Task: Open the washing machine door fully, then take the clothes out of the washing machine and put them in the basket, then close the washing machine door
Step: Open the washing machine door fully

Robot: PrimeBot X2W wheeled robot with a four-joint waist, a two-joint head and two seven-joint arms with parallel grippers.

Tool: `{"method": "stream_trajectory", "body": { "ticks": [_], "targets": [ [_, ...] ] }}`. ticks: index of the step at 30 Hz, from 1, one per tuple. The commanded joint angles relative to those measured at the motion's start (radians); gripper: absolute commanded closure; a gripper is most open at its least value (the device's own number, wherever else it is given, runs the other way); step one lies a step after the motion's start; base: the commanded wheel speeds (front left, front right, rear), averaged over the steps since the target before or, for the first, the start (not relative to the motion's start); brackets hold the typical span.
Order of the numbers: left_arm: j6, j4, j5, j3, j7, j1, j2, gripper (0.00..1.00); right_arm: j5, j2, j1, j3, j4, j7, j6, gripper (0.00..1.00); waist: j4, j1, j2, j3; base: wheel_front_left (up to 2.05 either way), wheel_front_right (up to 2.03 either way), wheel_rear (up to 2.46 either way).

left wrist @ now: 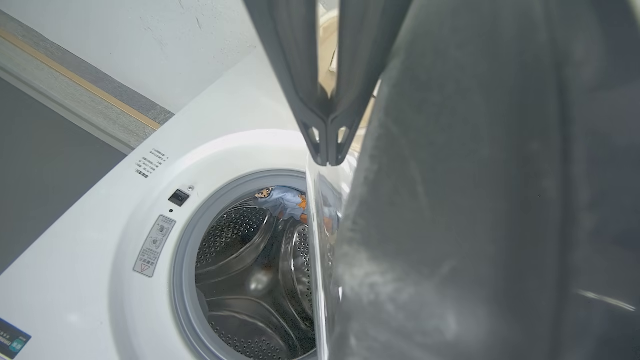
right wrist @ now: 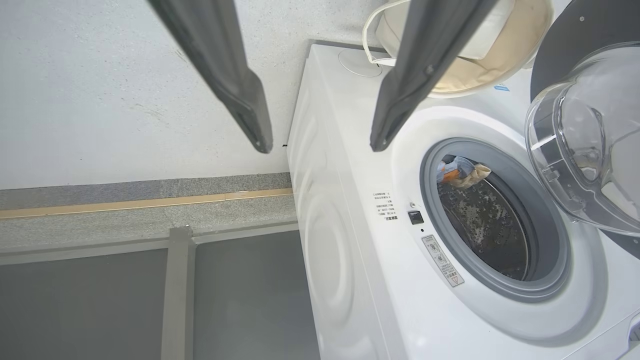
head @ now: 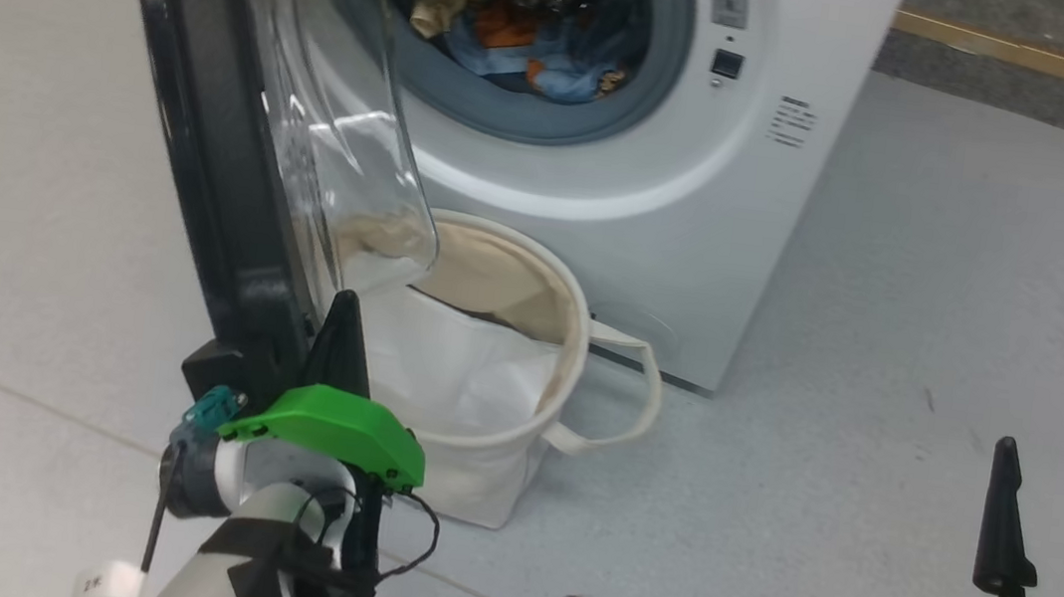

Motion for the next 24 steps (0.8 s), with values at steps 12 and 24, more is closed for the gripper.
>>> {"method": "stream_trajectory", "body": {
  "ticks": [12, 24],
  "targets": [
    [0.045, -0.056, 0.011, 0.082, -0.006, -0.025, 0.114, 1.0, -0.011, -0.018, -0.035, 0.026, -0.056, -0.012, 0.006, 0.0, 0.141, 0.0, 0.0, 0.004, 0.0, 0.0, 0.0],
    [0.039, -0.006, -0.01, 0.165, -0.011, -0.092, 0.204, 1.0, -0.008, -0.066, -0.053, 0.015, -0.075, -0.012, 0.006, 0.0, 0.224, 0.0, 0.0, 0.068, 0.0, 0.0, 0.0]
  ]
}}
